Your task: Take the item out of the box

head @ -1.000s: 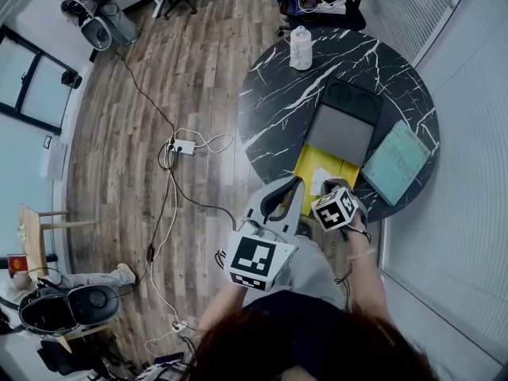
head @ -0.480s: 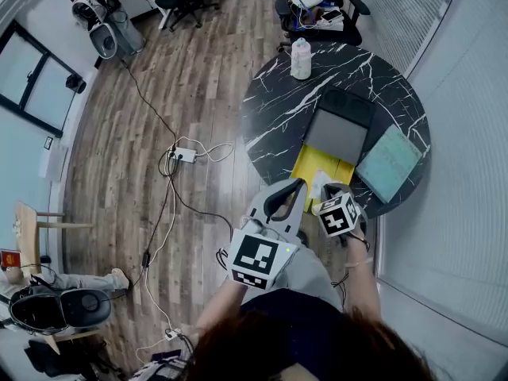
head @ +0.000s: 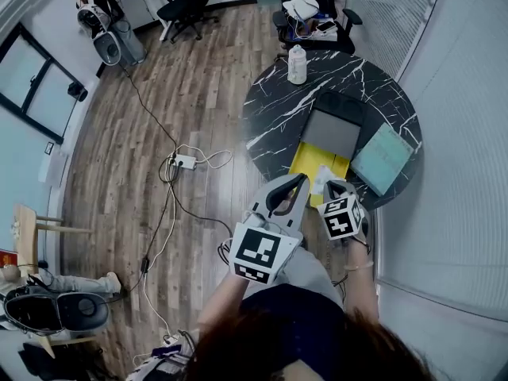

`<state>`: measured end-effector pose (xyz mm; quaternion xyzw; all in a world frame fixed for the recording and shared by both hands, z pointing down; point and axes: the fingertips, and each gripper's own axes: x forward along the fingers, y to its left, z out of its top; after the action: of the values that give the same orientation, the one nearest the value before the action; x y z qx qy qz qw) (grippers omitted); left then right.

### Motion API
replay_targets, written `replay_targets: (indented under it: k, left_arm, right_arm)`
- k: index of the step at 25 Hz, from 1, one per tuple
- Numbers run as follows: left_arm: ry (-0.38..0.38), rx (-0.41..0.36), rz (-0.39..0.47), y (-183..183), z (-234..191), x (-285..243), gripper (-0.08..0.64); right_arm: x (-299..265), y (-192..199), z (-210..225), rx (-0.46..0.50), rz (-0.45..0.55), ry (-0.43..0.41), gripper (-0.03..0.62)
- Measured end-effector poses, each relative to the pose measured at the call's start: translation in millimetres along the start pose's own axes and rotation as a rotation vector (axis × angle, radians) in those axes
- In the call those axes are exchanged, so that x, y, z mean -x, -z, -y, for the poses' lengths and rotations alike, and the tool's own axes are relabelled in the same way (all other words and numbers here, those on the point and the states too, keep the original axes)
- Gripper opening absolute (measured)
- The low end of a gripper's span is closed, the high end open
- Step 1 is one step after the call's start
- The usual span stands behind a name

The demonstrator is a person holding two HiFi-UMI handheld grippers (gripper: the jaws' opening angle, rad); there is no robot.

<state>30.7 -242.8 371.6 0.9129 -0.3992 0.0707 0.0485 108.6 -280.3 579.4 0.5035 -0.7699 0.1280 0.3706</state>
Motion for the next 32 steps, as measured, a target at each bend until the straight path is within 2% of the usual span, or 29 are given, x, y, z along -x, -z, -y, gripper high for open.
replay_targets:
  k: [5,17,23,32]
  left_arm:
    - [0.011,-0.016,0.020,-6,12,18,0.029]
    - [0.008,-0.042,0.070,-15,29,68,0.028]
    - [0.014,-0.058,0.086,-20,38,89,0.028]
    - [0.030,-0.082,0.112,-18,49,125,0.028]
  right_arm:
    - [28,-8,0,-0.019,0.060,0.046,0.025]
    - [87,-24,-25,-0.019,0.173,0.094,0.025]
    - [113,-30,-38,-0.098,0.229,0.087,0.025]
    - [148,-30,-57,-0.150,0.304,0.111,0.025]
